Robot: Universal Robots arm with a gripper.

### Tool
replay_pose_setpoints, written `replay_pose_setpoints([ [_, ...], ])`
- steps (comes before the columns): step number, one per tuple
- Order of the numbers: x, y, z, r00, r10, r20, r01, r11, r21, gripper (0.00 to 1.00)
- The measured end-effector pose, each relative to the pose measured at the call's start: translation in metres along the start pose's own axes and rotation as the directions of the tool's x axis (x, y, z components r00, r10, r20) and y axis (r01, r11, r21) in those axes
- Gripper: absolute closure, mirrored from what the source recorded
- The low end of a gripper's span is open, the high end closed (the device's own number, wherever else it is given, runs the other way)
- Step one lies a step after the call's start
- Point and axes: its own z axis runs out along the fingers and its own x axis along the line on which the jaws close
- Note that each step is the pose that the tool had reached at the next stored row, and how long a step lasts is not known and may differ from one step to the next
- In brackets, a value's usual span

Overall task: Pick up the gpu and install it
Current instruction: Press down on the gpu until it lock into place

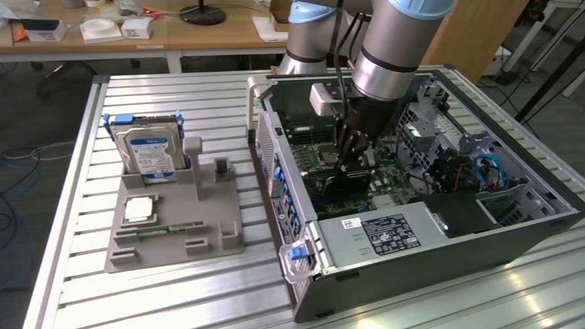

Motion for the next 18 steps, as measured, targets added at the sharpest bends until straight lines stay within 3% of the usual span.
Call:
replay_pose_setpoints([
  [18, 0.0001, 0.0008, 0.0070, 1.0000, 0.000, -0.0011, 0.000, 1.0000, 0.0000, 0.89],
])
